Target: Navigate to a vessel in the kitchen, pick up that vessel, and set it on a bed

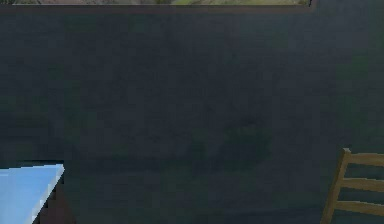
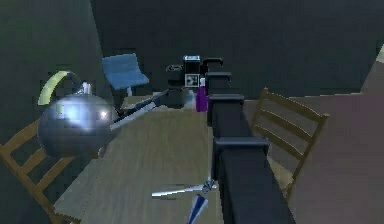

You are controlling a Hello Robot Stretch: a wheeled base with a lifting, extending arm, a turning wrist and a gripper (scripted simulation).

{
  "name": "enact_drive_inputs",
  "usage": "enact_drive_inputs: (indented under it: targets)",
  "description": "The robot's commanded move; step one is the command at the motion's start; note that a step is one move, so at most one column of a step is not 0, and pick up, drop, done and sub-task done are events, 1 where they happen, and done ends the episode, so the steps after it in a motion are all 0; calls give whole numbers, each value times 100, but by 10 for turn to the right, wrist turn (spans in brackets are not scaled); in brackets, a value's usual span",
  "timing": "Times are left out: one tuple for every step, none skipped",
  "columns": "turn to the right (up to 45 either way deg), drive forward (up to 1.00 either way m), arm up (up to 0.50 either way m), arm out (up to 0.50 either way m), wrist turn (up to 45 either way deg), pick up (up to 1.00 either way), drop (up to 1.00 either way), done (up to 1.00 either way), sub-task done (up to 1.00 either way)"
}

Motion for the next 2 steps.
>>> enact_drive_inputs:
  targets:
    - [0, 0, 0, 0, -450, 0, 0, 0, 0]
    - [0, 0, 0, 0, -60, 0, 0, 0, 0]
